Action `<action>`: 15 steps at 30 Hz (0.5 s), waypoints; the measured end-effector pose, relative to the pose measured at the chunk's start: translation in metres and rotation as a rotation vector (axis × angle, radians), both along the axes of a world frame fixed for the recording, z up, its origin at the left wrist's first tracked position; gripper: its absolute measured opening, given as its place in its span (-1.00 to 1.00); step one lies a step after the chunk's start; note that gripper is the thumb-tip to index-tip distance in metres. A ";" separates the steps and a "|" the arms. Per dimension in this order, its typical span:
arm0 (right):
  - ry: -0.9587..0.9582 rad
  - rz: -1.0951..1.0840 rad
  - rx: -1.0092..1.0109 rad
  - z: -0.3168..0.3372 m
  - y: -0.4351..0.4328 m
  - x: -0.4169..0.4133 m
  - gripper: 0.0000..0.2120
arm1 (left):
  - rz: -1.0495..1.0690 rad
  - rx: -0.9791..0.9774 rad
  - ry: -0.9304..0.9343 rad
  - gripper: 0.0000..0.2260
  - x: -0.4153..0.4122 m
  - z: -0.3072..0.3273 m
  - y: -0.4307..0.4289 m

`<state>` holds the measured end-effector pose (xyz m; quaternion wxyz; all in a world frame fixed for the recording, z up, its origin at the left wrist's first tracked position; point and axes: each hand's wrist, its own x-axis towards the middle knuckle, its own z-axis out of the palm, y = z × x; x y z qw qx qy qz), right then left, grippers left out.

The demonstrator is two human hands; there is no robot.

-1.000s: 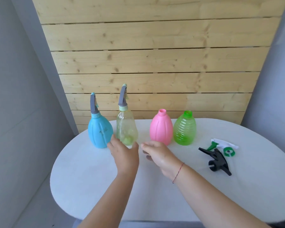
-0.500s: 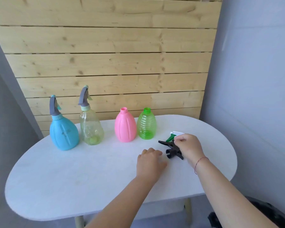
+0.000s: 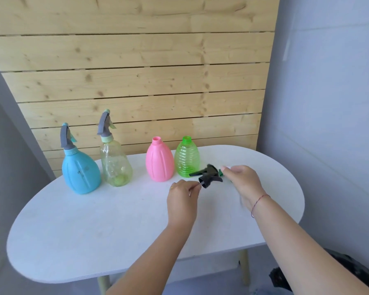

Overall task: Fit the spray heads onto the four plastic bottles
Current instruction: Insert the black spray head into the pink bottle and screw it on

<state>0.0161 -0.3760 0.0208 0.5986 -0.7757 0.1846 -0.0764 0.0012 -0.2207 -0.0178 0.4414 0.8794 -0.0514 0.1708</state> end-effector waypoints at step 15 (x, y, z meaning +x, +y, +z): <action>-0.022 0.139 0.533 0.021 0.050 -0.012 -0.93 | 0.141 -0.256 -0.085 -0.49 0.014 0.021 0.047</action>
